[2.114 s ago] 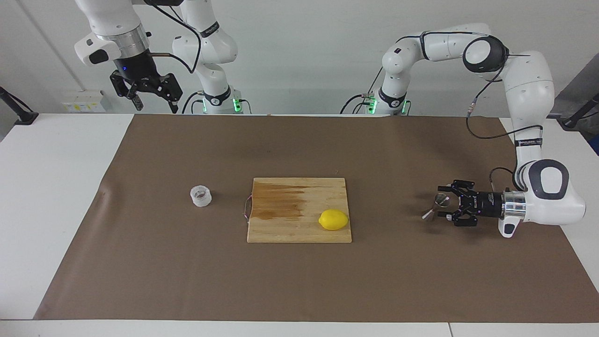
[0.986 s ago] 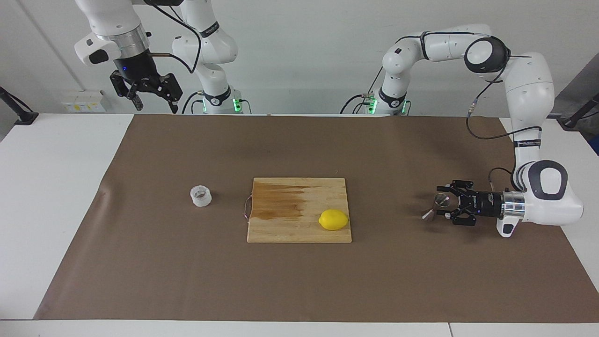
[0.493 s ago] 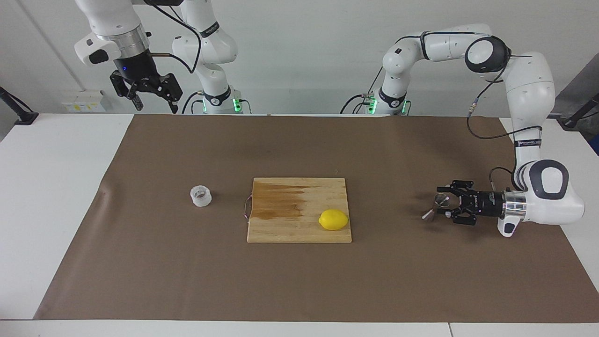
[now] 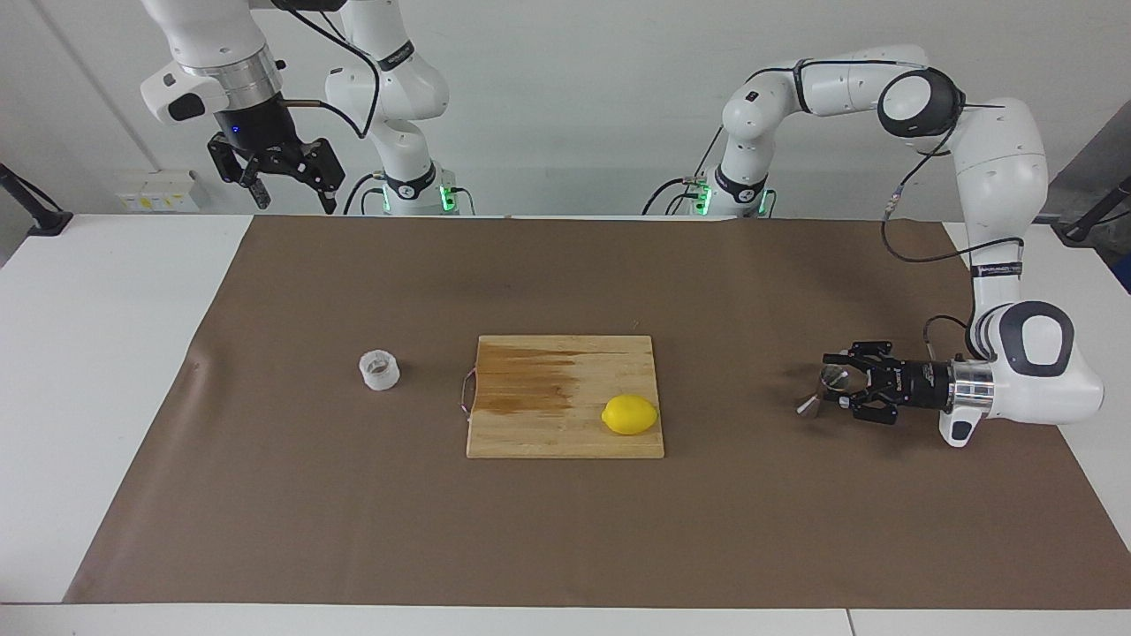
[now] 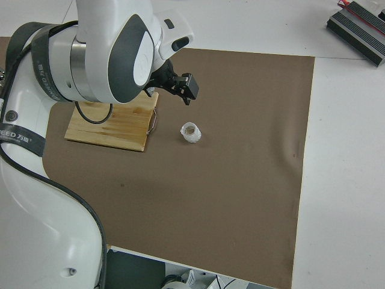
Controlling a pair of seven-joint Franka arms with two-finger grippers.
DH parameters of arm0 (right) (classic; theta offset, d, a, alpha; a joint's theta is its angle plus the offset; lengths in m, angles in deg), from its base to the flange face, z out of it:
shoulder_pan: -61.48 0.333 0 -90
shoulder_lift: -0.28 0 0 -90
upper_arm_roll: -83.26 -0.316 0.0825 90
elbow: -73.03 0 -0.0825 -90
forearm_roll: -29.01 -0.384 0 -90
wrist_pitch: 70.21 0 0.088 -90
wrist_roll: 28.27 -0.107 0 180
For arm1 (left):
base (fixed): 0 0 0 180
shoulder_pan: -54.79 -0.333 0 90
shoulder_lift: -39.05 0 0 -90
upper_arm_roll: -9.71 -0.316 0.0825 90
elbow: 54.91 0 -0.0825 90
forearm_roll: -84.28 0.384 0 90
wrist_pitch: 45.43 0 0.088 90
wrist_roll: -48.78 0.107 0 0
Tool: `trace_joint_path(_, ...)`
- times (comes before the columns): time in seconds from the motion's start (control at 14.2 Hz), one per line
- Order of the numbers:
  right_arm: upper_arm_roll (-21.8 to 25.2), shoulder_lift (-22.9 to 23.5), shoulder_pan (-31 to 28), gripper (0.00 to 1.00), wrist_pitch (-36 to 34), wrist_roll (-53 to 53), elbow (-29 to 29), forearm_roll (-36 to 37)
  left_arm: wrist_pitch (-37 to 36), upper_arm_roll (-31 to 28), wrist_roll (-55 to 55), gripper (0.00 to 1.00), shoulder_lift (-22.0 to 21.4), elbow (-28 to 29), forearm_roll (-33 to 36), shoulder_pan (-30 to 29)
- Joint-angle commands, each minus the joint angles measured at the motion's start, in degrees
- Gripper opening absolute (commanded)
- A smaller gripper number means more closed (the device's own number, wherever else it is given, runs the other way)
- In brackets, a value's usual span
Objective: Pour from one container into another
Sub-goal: 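Close the left gripper around the small metal cup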
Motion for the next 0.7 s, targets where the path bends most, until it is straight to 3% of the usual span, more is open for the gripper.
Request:
trace_joint_path(0.0, 0.0, -0.8, -0.5, 1.0, -0.3, 1.2, 0.4, -0.2, -0.8, 1.2, -0.9, 0.72, 0.5, 0.5, 0.0, -1.2)
trace_joint_path(0.35, 0.0, -0.8, -0.5, 1.0, -0.3, 1.1, 0.4, -0.1, -0.8, 1.2, -1.0, 0.65, 0.5, 0.5, 0.0, -1.2)
trace_joint_path(0.49, 0.0, -0.8, -0.5, 1.0, -0.3, 1.2, 0.4, -0.1, -0.8, 1.2, -0.9, 0.53, 0.5, 0.5, -0.3, -1.2)
trace_joint_path(0.63, 0.0, -0.8, -0.5, 1.0, -0.3, 1.2, 0.4, -0.1, -0.8, 1.2, -0.9, 0.5, 0.5, 0.5, -0.4, -1.2)
